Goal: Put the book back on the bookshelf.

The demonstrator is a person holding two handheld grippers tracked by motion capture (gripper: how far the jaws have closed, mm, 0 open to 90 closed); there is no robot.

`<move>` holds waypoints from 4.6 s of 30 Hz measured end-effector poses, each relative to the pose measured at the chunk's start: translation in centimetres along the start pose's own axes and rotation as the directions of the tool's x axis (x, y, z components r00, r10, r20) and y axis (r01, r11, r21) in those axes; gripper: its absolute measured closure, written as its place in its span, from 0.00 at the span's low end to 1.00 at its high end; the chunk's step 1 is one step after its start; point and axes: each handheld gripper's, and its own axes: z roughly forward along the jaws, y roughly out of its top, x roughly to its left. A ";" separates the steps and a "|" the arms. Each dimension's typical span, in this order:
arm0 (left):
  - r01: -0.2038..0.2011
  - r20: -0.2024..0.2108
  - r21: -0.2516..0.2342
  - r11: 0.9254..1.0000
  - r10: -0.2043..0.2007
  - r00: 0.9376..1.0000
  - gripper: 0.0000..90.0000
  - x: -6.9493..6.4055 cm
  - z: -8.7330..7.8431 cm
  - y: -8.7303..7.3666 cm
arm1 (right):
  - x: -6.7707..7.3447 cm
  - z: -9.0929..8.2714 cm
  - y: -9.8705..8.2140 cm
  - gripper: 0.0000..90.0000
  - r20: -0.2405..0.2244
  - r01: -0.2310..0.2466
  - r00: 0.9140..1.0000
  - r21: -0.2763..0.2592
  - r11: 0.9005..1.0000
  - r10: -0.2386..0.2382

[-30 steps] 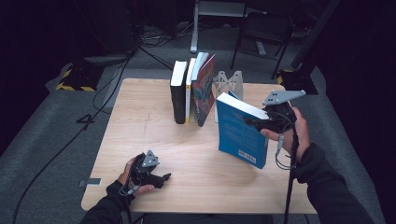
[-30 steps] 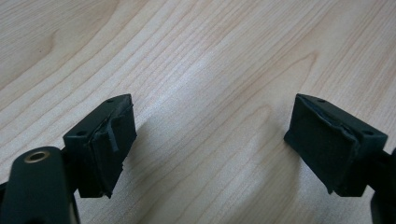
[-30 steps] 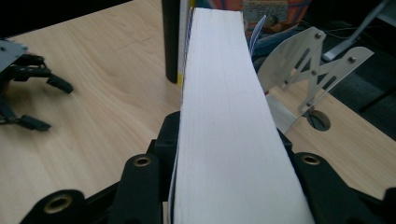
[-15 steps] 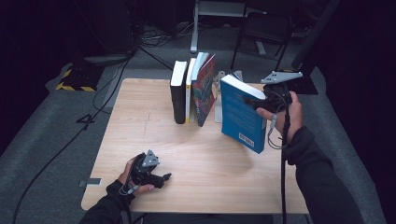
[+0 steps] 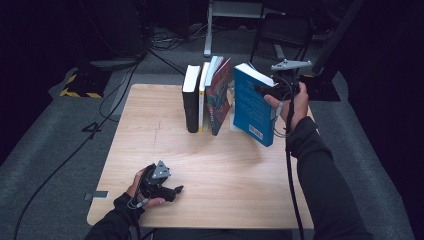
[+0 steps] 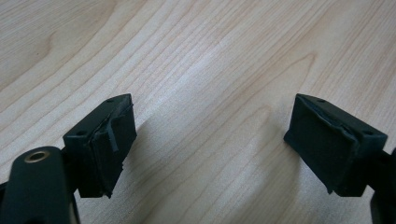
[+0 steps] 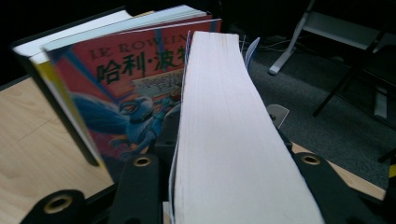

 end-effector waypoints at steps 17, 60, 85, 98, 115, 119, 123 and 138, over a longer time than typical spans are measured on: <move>0.000 0.000 0.000 1.000 0.000 1.000 0.17 0.0 0.0 0.0 | -0.1 2.1 -1.1 0.67 0.071 -0.058 0.995 -0.069 0.996 0.063; 0.002 -0.001 -0.003 1.000 -0.002 1.000 0.17 0.0 0.1 0.0 | 0.1 -1.9 -7.3 0.64 0.025 -0.058 0.998 -0.130 0.990 0.061; -0.003 -0.005 -0.002 1.000 0.003 1.000 0.17 0.0 0.1 0.0 | 0.8 0.4 -16.5 0.46 -0.037 -0.109 0.994 -0.137 0.985 0.105; -0.004 -0.005 -0.002 1.000 0.004 1.000 0.17 0.0 0.1 0.0 | 2.0 5.0 -22.1 0.62 0.012 -0.104 0.994 -0.123 0.987 0.107; 0.000 0.000 -0.004 1.000 0.000 1.000 0.17 0.0 0.1 0.1 | 6.6 5.9 -20.6 0.67 0.201 -0.177 0.960 -0.110 0.978 0.196; -0.001 0.002 -0.004 1.000 0.001 1.000 0.17 0.0 0.2 0.1 | 6.8 6.6 -20.2 0.67 0.217 -0.190 0.953 -0.115 0.975 0.211; -0.001 0.005 -0.003 1.000 0.001 1.000 0.17 0.0 0.2 0.1 | 6.9 7.8 -19.5 0.67 0.240 -0.211 0.942 -0.127 0.969 0.236; -0.004 0.008 -0.003 1.000 0.004 1.000 0.17 0.0 0.2 0.2 | 5.5 8.8 -18.7 0.59 0.231 -0.231 0.940 -0.108 0.967 0.251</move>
